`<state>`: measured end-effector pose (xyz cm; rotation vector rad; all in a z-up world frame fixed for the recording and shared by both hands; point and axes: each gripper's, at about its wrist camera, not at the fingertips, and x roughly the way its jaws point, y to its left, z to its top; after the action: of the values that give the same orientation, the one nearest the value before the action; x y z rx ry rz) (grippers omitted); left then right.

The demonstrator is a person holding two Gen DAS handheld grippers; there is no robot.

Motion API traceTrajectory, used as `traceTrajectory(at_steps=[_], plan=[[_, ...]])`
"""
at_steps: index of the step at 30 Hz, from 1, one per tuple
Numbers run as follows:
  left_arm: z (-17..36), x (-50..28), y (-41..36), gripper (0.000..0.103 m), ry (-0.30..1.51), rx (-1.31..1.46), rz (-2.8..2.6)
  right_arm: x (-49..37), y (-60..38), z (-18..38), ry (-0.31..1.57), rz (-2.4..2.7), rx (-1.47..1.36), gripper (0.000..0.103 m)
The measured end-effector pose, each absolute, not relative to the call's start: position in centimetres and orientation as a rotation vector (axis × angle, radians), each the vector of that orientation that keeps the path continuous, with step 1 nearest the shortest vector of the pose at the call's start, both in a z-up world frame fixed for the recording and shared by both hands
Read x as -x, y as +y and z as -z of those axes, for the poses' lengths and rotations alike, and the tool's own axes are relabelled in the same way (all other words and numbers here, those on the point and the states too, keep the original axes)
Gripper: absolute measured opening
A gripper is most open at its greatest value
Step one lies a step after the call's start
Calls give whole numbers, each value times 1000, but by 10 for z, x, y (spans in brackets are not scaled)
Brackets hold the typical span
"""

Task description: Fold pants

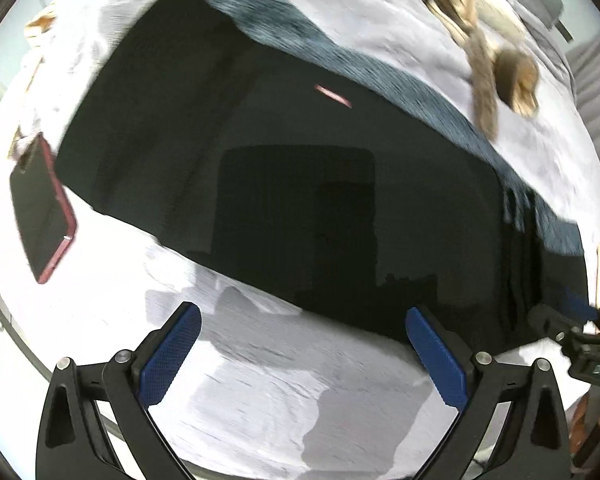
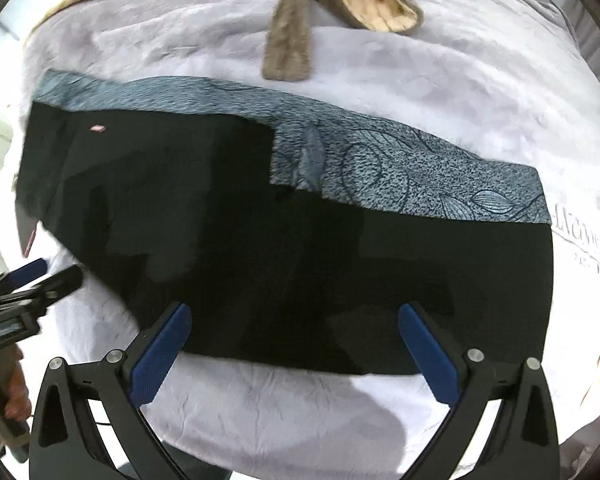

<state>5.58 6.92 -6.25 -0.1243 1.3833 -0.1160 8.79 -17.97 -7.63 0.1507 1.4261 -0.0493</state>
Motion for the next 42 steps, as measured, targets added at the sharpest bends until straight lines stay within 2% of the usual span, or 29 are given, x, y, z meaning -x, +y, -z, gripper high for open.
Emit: traceTrajectory(at_steps=[4, 11, 16, 21, 27, 31, 32, 33, 34, 36, 38, 40, 42], plan=[[62, -72, 108, 103, 1323, 217, 53, -93, -183, 98, 1458, 69, -171, 103], [74, -95, 170, 103, 1214, 501, 94, -86, -183, 102, 1436, 31, -156, 103], [90, -93, 190, 103, 1177, 674, 143, -78, -209, 98, 1384, 27, -320, 103], [89, -94, 192, 103, 1170, 698, 133, -81, -233, 101, 1394, -30, -433, 103], [60, -93, 171, 103, 1089, 678, 168, -80, -248, 96, 1403, -95, -462, 103], [81, -99, 169, 103, 1151, 638, 133, -72, -250, 87, 1388, -94, -448, 103], [89, -102, 168, 101, 1179, 642, 122, -73, -248, 82, 1382, -107, -450, 103], [95, -103, 166, 94, 1195, 628, 97, -72, -240, 71, 1371, -124, -459, 103], [96, -104, 163, 78, 1204, 575, 66, -73, -235, 62, 1356, -144, -466, 103], [88, -106, 154, 66, 1188, 483, 50, -83, -229, 40, 1321, -189, -460, 103], [77, -103, 147, 48, 1156, 402, 24, -93, -215, 20, 1294, -227, -449, 102], [63, -98, 136, 40, 1122, 280, 10, -109, -198, 3, 1300, -298, -468, 97], [49, -90, 115, 39, 1069, 101, 2, -129, -176, -12, 1321, -359, -476, 81]])
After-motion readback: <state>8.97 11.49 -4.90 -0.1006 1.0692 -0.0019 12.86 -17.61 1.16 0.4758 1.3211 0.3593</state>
